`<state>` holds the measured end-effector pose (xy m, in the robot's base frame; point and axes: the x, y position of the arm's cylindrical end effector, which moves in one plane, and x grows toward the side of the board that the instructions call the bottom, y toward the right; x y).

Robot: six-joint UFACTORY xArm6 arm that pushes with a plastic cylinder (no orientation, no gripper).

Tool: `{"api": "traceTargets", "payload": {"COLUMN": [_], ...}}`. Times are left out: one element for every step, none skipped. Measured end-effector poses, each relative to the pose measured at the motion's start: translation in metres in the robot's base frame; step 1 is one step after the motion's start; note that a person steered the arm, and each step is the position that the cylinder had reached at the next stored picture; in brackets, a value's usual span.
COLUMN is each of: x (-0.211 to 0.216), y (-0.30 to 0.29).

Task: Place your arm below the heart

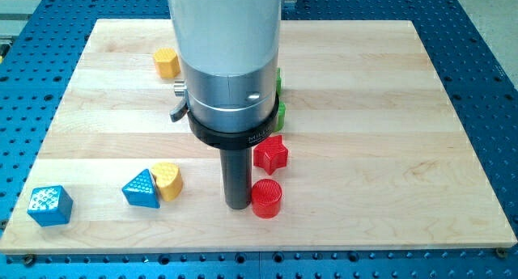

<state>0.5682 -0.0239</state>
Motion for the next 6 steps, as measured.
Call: {"api": "traceTargets", "payload": {"x": [0.002, 0.002, 0.004, 0.006, -0.012, -0.017], "y": [-0.018, -0.015, 0.003, 0.020, 0.021, 0.011]}}
